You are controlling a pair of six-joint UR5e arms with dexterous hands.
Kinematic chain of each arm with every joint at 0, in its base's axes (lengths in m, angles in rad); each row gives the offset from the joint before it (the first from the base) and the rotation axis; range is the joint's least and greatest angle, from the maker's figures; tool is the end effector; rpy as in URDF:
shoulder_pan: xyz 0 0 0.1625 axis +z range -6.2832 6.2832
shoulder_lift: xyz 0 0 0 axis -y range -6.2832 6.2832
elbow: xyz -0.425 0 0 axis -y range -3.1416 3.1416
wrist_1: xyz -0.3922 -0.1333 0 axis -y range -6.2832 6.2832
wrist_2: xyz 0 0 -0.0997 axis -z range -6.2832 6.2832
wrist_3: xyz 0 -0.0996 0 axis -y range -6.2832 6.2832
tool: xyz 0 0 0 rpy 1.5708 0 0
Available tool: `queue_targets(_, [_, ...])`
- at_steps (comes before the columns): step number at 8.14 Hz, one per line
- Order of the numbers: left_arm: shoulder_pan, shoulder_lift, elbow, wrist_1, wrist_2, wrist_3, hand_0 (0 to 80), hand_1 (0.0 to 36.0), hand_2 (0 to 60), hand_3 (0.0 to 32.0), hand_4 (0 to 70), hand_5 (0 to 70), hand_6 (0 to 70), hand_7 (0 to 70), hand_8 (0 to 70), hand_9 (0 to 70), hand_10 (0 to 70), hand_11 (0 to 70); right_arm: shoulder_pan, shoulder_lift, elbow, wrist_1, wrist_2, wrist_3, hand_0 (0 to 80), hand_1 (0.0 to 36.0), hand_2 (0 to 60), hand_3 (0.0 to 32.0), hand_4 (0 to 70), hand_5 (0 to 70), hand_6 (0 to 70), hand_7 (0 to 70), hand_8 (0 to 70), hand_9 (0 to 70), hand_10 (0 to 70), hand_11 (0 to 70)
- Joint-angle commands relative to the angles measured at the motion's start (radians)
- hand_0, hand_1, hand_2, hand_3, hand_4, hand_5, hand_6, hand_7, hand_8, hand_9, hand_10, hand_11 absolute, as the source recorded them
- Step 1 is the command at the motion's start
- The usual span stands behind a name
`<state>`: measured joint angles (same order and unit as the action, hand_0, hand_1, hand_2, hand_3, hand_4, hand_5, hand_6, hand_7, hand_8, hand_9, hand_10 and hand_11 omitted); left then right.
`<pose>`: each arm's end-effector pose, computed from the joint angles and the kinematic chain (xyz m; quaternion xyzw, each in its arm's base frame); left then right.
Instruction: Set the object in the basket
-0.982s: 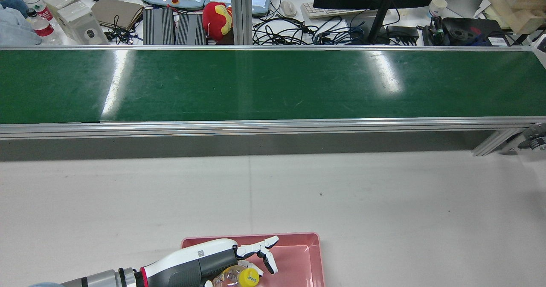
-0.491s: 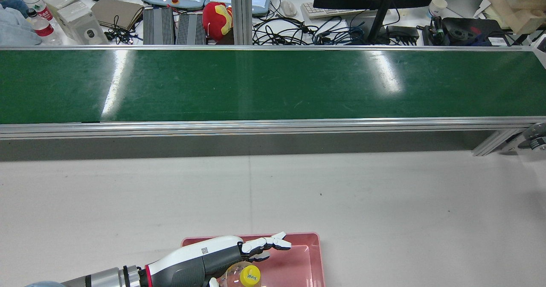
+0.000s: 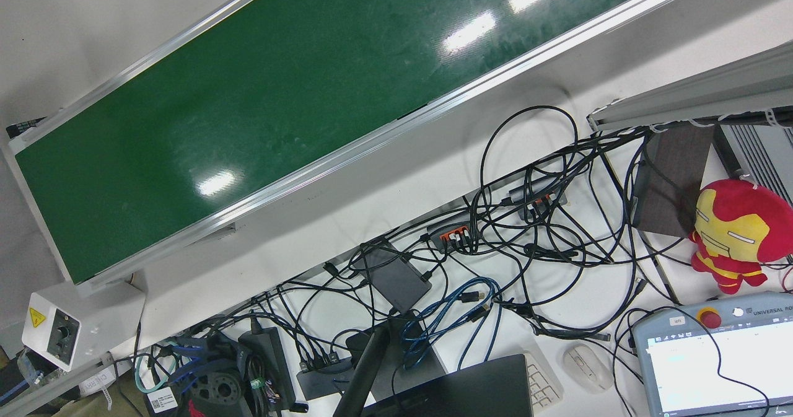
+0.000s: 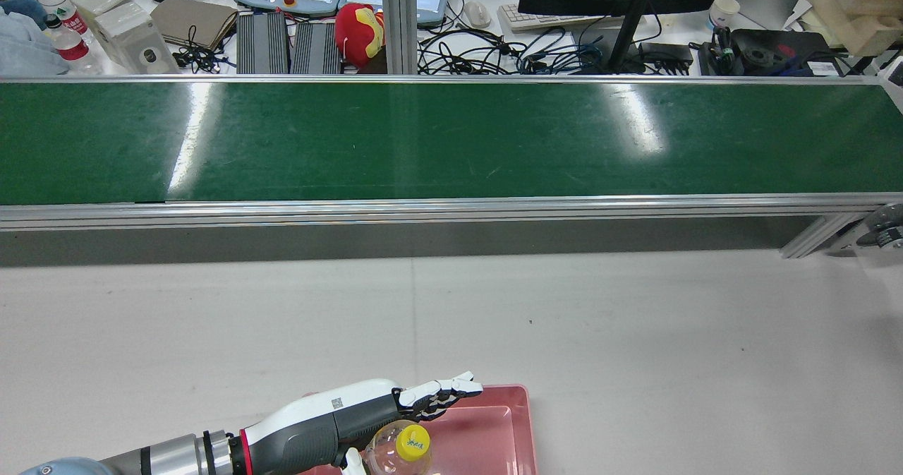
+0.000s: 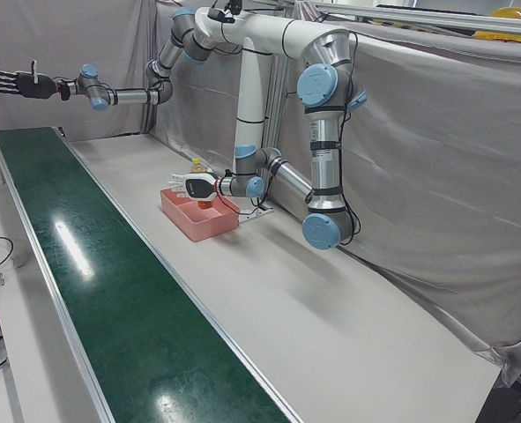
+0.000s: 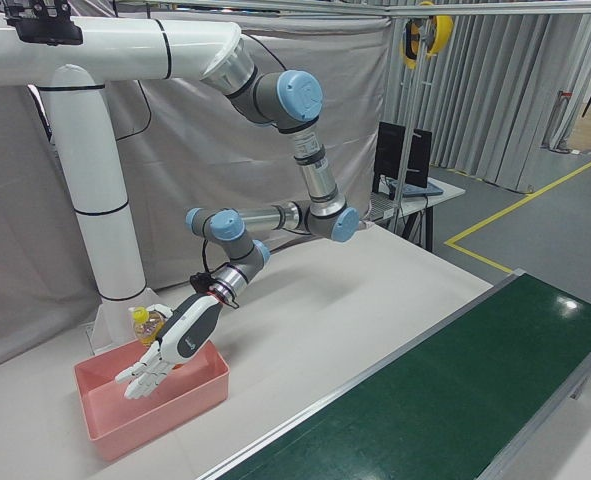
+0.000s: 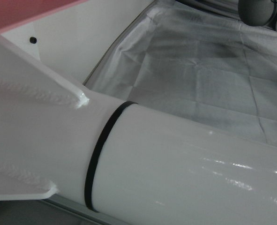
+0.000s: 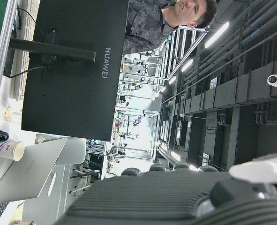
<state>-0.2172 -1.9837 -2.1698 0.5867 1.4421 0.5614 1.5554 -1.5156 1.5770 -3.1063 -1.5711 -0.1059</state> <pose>0.4662 -0.2525 0.2693 -0.2914 0.7872 -0.3555 0.4112 0.1252 -0.5257 0.6524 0.0334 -0.7397 0.6709 0.0408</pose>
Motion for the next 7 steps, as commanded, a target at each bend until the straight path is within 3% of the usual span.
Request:
queue_targets(1, [-0.002, 0.002, 0.001, -0.001, 0.001, -0.003, 47.7, 36.0, 60.0, 10.4, 0.0, 5.0, 0.0, 0.0, 3.3, 2.5, 0.7, 4.3, 0.0, 0.0, 0.0, 0.0, -0.001, 0.0, 0.0, 0.0, 0.0, 0.0, 0.0, 0.0, 0.0, 0.0, 0.0, 0.0, 0.0, 0.0])
queue_targets(2, [-0.002, 0.002, 0.001, -0.002, 0.001, -0.003, 77.3, 8.0, 0.0, 8.8, 0.0, 7.7, 0.0, 0.0, 2.5, 1.8, 0.0, 2.4, 0.0, 0.0, 0.0, 0.0, 0.0, 0.0, 0.0, 0.0, 0.0, 0.0, 0.0, 0.0, 0.0, 0.0, 0.0, 0.0, 0.0, 0.0])
queue_targets(3, [-0.002, 0.002, 0.001, -0.004, 0.001, -0.003, 61.5, 3.7, 0.0, 9.4, 0.0, 6.8, 0.0, 0.0, 2.8, 2.3, 0.0, 1.5, 0.0, 0.0, 0.0, 0.0, 0.0, 0.0, 0.0, 0.0, 0.0, 0.0, 0.0, 0.0, 0.0, 0.0, 0.0, 0.0, 0.0, 0.0])
queue_targets(4, [-0.002, 0.002, 0.001, -0.002, 0.001, -0.003, 55.7, 1.0, 0.0, 10.6, 0.0, 5.6, 0.0, 0.0, 2.8, 2.5, 0.0, 1.2, 0.0, 0.0, 0.0, 0.0, -0.001, 0.0, 0.0, 0.0, 0.0, 0.0, 0.0, 0.0, 0.0, 0.0, 0.0, 0.0, 0.0, 0.0])
queue_targets(5, [-0.002, 0.002, 0.001, -0.002, 0.003, -0.003, 50.9, 0.0, 0.0, 11.2, 0.0, 5.0, 0.0, 0.0, 2.3, 2.1, 0.0, 0.6, 0.0, 0.0, 0.0, 0.0, 0.0, 0.0, 0.0, 0.0, 0.0, 0.0, 0.0, 0.0, 0.0, 0.0, 0.0, 0.0, 0.0, 0.0])
queue_targets(7, [-0.002, 0.002, 0.001, -0.001, 0.003, -0.003, 49.2, 0.0, 0.0, 11.0, 0.0, 5.9, 0.0, 0.0, 2.3, 2.1, 0.0, 0.3, 0.0, 0.0, 0.0, 0.0, 0.0, 0.0, 0.0, 0.0, 0.0, 0.0, 0.0, 0.0, 0.0, 0.0, 0.0, 0.0, 0.0, 0.0])
